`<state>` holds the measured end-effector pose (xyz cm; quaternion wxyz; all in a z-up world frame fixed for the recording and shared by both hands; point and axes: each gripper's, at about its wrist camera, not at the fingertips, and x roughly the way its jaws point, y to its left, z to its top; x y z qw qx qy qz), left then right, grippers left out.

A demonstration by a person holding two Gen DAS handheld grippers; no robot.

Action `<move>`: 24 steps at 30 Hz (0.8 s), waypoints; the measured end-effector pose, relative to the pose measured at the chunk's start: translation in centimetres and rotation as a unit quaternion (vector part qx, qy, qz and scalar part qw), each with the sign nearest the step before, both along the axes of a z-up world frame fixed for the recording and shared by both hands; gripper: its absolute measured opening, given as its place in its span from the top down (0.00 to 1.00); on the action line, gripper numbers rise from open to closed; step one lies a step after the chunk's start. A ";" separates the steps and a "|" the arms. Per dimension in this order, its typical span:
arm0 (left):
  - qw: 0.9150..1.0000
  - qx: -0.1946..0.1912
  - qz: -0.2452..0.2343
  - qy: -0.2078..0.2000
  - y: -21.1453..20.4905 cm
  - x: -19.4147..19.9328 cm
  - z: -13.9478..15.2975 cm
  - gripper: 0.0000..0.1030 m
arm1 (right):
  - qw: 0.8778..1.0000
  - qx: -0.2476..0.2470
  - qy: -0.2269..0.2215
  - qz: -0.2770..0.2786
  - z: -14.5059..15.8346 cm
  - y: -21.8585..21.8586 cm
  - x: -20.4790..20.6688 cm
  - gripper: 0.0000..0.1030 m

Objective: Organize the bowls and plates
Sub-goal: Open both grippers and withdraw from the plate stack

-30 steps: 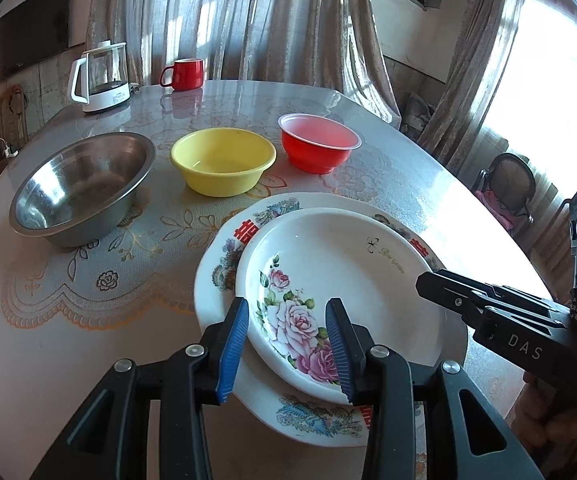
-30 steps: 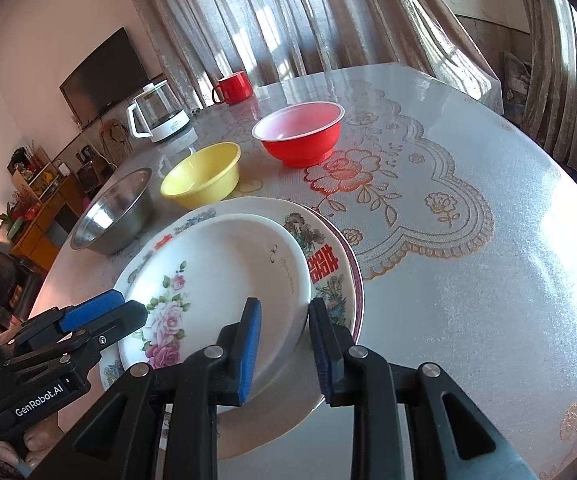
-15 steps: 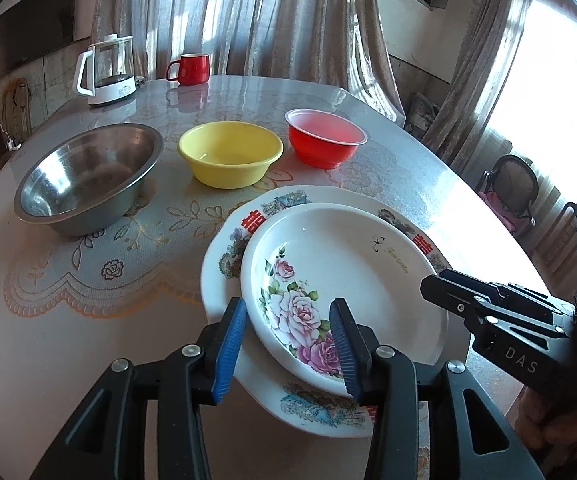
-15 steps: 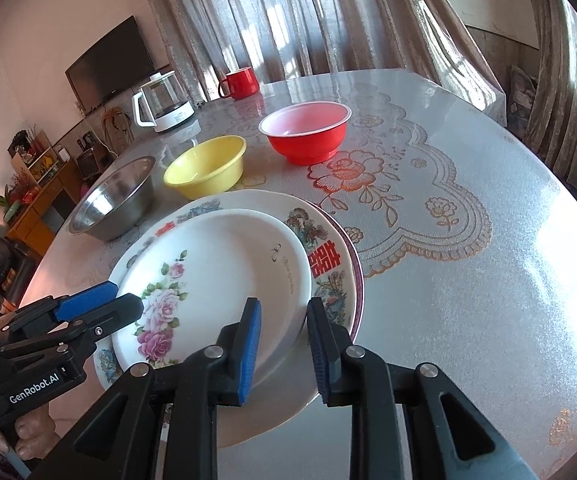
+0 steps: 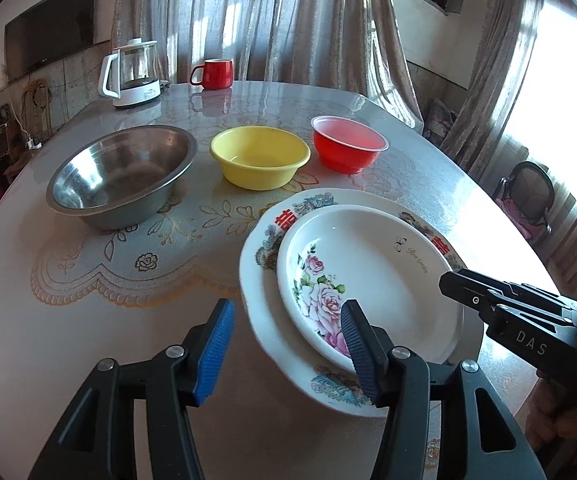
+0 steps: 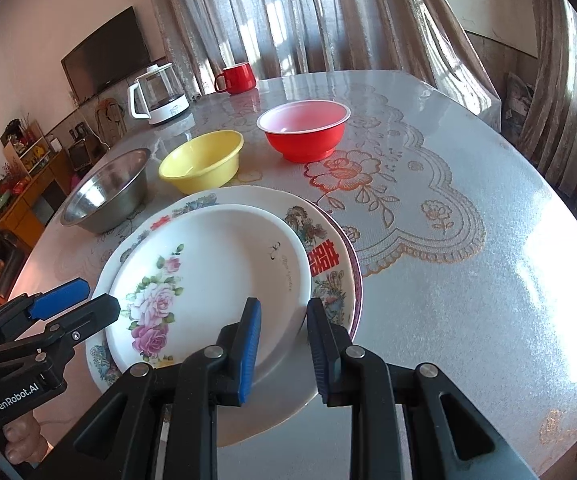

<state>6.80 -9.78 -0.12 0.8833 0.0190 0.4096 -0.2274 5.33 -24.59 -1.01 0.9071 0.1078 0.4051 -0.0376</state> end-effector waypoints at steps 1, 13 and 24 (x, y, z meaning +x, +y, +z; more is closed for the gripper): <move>1.000 0.001 0.004 0.000 0.2 0.0 0.0 0.45 | 1.000 0.003 0.000 -0.002 0.0 0.0 0.0 0.78; 0.999 -0.001 0.040 0.007 2.7 0.5 -0.2 0.41 | 0.999 0.029 -0.021 0.015 1.4 1.0 0.8 0.73; 0.997 -0.007 0.072 0.036 5.6 1.9 -1.4 0.41 | 0.993 0.081 -0.018 0.078 1.9 4.1 3.4 0.72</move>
